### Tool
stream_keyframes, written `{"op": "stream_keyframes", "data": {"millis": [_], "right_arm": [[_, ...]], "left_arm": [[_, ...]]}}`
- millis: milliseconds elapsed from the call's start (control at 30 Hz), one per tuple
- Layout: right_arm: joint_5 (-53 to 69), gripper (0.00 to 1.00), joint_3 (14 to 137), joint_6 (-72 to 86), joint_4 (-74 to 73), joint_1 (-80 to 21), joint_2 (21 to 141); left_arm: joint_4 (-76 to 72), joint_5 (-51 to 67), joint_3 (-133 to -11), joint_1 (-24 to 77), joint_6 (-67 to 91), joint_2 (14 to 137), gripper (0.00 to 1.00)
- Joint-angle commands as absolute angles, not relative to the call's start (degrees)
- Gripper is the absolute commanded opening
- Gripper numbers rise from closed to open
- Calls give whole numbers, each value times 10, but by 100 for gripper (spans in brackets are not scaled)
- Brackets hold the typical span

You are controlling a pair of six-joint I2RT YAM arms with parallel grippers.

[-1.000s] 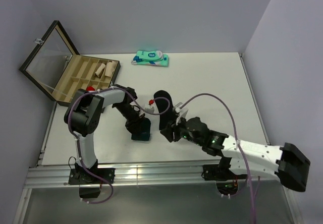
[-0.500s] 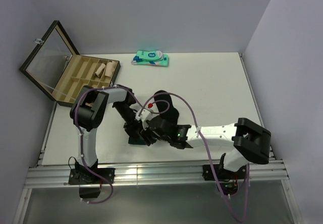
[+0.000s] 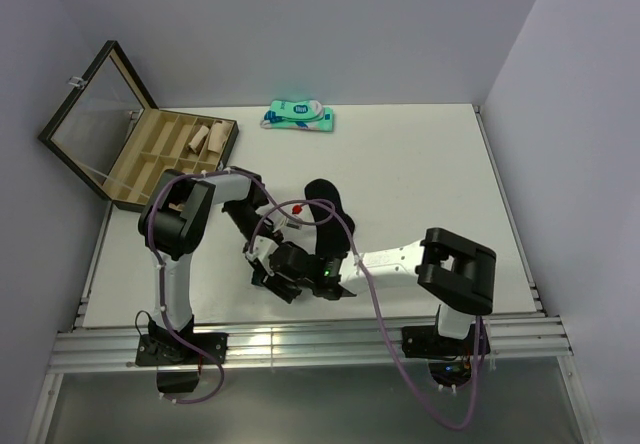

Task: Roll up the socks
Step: Roll the sock at the center of the board.

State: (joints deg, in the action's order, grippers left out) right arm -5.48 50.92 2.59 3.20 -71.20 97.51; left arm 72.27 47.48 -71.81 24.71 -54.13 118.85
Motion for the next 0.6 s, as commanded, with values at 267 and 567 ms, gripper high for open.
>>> {"op": "stream_keyframes", "data": {"millis": [267,567], "right_arm": [[-108,41,548,19,39,-728,1026],[-53,12,538,47,11,-715,999]], "left_arm": [[713,468,-730,243,-561,1194,1],[552,473,-683,234,-444,1107,19]]}}
